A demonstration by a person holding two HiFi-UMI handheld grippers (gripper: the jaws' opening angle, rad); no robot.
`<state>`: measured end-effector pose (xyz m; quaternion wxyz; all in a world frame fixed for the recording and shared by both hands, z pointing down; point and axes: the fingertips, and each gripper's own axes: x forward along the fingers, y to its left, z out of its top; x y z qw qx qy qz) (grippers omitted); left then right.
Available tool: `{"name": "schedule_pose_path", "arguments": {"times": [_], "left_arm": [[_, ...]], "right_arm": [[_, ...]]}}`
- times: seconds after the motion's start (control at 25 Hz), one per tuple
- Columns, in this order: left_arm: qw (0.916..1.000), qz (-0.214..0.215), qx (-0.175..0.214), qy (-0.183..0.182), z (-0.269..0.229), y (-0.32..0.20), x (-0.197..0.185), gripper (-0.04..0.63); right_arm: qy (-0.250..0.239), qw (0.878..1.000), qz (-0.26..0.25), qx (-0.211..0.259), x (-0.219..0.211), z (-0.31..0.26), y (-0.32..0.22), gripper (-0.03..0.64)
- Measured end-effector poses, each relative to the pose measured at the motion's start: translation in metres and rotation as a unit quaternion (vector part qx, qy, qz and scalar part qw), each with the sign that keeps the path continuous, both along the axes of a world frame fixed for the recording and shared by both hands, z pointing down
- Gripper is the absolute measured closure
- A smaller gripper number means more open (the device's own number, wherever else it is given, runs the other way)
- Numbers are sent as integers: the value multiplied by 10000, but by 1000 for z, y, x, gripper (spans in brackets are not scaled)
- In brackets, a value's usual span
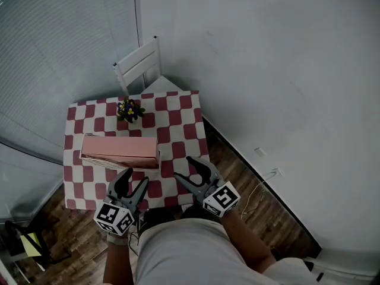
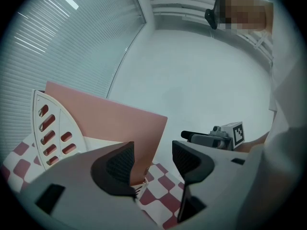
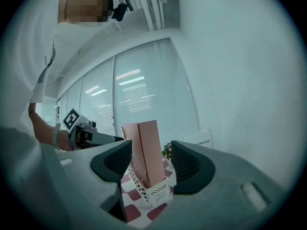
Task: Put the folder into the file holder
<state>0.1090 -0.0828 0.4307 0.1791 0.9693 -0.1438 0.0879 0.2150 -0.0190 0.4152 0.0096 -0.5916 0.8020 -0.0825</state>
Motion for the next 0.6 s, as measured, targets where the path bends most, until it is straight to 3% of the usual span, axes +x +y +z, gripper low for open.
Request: {"name": "schedule_pose_path", "arguments": {"times": [0.6], "left_arm": [[10000,19,-44,22,4,0,-1,359]], "right_arm": [[127,9998,-59,-111,-1,5,-3,357]]}}
